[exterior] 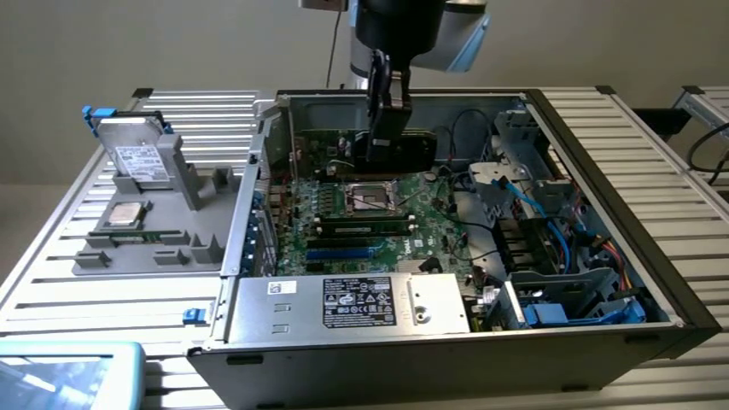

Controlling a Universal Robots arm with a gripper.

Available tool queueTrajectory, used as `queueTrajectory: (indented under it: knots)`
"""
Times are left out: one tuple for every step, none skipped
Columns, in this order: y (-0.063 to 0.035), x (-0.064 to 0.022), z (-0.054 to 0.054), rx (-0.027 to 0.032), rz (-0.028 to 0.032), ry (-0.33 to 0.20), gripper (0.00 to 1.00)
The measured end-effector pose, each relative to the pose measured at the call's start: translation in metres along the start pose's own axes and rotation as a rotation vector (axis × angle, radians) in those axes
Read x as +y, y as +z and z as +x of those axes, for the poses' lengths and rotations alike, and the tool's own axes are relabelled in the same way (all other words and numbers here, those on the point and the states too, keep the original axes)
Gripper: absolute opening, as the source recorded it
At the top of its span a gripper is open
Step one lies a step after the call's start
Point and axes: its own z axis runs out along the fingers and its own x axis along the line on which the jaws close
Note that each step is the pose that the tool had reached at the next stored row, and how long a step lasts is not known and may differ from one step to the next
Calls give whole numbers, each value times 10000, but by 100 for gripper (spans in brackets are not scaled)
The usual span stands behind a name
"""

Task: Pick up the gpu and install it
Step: 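Insert the gpu into the slot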

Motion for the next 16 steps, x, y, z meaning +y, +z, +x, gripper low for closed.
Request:
queueTrajectory:
  knots:
    - [11, 6, -1, -2, 39, 2, 28]
    - [24, 13, -2, -4, 76, 4, 28]
    - [36, 21, -3, -4, 111, 6, 28]
    - [48, 31, -4, -7, 148, 9, 28]
    - [61, 43, -4, -14, 176, 11, 28]
    - [76, 55, -5, -23, 196, 11, 28]
    - [89, 64, -5, -34, 209, 11, 28]
    - [103, 70, -6, -53, 219, 10, 28]
    - [118, 75, -7, -80, 225, 8, 28]
    - [132, 81, -8, -106, 230, 6, 28]
    - [146, 87, -8, -130, 234, 5, 28]
    - [158, 92, -9, -156, 244, 4, 28]
    - [166, 98, -9, -183, 263, 3, 28]
    - [171, 104, -9, -212, 293, 2, 28]
    - [175, 111, -9, -248, 340, 2, 28]
    - [179, 119, -9, -291, 401, 2, 28]
